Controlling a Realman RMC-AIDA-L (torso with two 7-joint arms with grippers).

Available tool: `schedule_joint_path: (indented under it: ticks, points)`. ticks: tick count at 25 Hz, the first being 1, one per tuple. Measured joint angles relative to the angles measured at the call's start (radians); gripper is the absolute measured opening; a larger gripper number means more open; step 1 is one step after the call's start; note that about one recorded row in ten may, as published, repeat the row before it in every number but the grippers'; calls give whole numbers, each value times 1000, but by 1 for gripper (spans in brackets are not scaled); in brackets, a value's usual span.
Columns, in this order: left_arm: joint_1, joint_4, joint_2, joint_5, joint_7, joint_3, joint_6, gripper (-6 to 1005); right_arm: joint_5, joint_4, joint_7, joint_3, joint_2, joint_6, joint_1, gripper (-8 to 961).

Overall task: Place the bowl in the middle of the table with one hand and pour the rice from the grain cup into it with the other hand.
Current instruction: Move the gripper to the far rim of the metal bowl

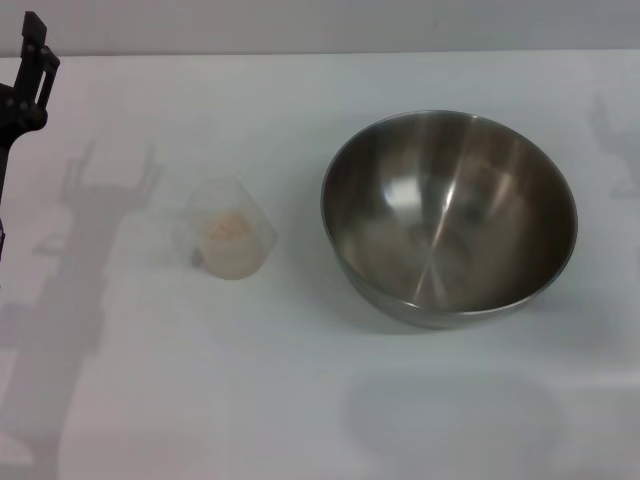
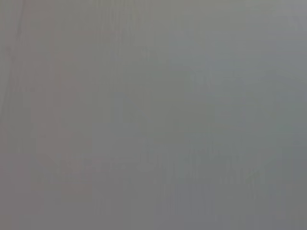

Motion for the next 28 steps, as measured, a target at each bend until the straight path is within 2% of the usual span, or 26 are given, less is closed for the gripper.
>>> schedule_joint_path:
  ticks: [13, 17, 19, 20, 21, 22, 25, 26, 27, 28]
  points:
    - [16, -6, -3, -4, -1, -3, -5, 785, -5, -25, -18, 6, -6, 3, 10, 700]
    - [19, -6, -3, -4, -2, -2, -2, 785, -1, -56, -72, 10, -8, 47, 16, 700]
    - [18, -7, -3, -5, -2, -2, -6, 785, -3, -144, -82, 11, -9, 155, 4, 701]
    - [18, -7, -3, -5, -2, -2, -6, 785, -3, -144, -82, 11, -9, 155, 4, 701]
    - [16, -7, -3, -5, -2, -2, -7, 785, -6, -235, -81, 9, -11, 266, -11, 701]
    - [15, -9, -3, -4, -2, -1, -7, 785, -6, -235, -81, 9, -11, 266, -11, 701]
    - [14, -14, -3, -3, -2, -1, -5, 785, -29, -418, -80, 0, -9, 475, -60, 701]
    - [15, -15, -3, -2, -2, -1, -3, 785, -60, -557, -79, -4, -6, 646, -98, 701]
    - [15, -15, -3, -2, -2, -1, -3, 785, -60, -557, -79, -4, -6, 646, -98, 701]
    - [16, -15, -3, -2, -2, -1, -4, 785, -69, -625, -79, -8, -4, 735, -115, 701]
